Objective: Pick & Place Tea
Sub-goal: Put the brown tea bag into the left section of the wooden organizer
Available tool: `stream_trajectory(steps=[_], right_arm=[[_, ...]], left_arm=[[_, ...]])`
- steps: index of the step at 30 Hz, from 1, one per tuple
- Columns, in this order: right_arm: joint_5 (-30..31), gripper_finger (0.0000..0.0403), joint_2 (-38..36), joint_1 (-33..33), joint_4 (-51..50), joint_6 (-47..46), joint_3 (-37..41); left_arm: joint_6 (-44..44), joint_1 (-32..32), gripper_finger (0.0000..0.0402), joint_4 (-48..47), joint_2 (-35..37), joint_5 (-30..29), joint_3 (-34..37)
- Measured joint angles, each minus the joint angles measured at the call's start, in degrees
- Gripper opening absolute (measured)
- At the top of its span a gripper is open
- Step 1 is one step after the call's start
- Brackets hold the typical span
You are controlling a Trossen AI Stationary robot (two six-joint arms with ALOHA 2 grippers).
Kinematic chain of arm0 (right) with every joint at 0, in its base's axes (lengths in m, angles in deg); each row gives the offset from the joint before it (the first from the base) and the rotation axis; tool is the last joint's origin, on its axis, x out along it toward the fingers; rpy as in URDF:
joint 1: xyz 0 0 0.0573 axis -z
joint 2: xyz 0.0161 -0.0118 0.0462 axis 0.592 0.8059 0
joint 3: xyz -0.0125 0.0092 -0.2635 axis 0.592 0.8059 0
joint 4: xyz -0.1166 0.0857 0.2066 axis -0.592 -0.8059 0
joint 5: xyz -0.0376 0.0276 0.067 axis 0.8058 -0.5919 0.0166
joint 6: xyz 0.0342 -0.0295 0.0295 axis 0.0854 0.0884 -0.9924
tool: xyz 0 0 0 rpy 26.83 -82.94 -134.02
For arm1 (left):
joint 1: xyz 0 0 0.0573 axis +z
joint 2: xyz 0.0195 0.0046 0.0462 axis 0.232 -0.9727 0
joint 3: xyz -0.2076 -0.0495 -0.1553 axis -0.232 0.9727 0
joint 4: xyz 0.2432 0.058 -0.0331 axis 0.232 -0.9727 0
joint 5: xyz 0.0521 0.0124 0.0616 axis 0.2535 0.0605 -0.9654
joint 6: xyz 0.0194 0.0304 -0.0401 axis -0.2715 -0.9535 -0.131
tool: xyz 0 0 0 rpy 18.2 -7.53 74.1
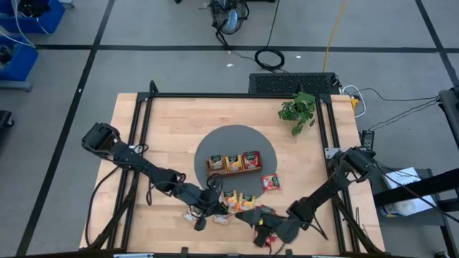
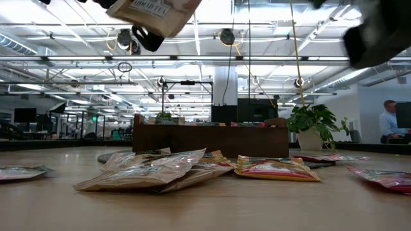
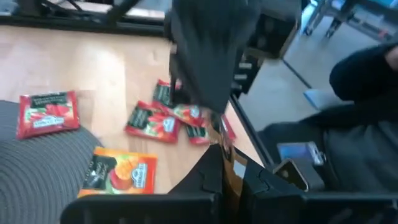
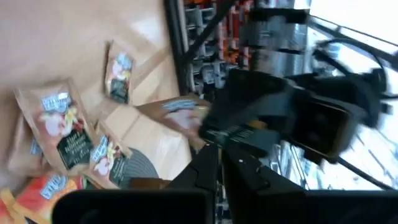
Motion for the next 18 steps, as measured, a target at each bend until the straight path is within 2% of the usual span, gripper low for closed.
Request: stream_trajectory(steps=[5, 9, 12, 16, 18], right_arm=[[9.63, 0.0032, -0.11, -2.88, 6.22, -8.45, 0.0], [11.37, 0.0048, -0.25, -2.87, 9.27, -18.38, 0.0], [13.2, 0.0061, -0.52, -1.57, 10.87, -21.48, 0.0], [24.3, 0.0076, -2.12, 0.26, 11.6, -24.81, 0.0], [26.62, 0.0079, -3.62, 0.75, 10.72, -28.2, 0.57]], left_arm=[[-1.96, -0.39, 0.0005, -1.48, -0.03, -3.38, 0.0], [-5.35, -1.14, 0.0009, -2.14, -0.03, -10.29, 0.02], [-8.16, -1.85, 0.0004, -2.53, -0.03, -15.97, 0.02], [-12.21, -3.64, 0.0011, -2.53, -0.03, -21.15, 0.02], [-13.9, -4.84, 0.0009, -2.48, -0.03, -24.72, 0.02]])
